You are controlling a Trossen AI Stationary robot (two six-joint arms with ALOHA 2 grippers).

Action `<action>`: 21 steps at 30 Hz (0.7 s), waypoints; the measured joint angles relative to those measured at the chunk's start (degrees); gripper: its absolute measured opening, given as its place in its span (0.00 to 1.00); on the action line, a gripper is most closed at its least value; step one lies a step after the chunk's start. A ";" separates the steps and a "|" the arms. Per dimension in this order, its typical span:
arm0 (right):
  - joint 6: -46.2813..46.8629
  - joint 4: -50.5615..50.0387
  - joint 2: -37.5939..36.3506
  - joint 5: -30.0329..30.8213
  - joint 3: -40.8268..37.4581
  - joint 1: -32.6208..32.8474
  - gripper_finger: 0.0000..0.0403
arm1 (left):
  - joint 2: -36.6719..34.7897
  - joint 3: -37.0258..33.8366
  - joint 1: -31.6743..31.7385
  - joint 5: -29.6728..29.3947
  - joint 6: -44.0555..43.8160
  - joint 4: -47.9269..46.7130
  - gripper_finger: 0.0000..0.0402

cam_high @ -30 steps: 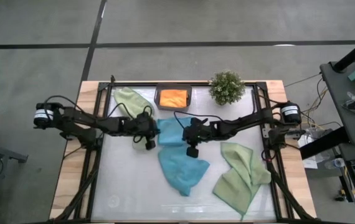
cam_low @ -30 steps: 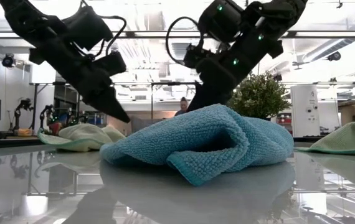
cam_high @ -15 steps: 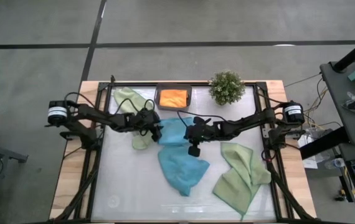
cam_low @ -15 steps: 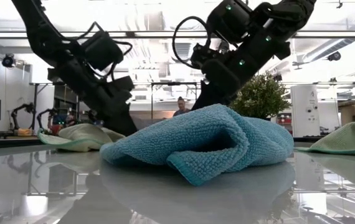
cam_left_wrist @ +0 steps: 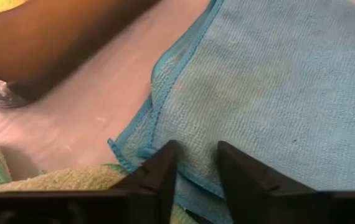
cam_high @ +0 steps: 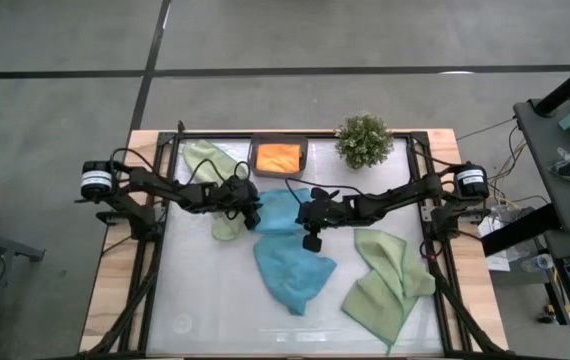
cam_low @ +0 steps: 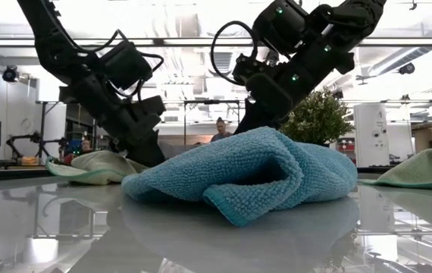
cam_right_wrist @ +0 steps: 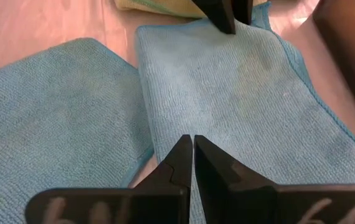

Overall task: Fold microfiber towels
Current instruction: Fold the left blue microfiber towel

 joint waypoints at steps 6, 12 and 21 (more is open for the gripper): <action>0.02 0.13 0.02 0.00 0.00 0.00 0.02 | 0.19 0.00 -0.02 -1.41 -0.13 0.25 0.02; 0.04 0.15 0.02 0.00 0.00 0.00 0.02 | -2.10 0.02 -0.02 -2.22 -0.02 -0.83 0.00; 0.07 0.54 0.04 -0.02 0.00 0.00 0.02 | -7.93 -0.01 -0.04 -5.51 -0.37 -6.79 0.00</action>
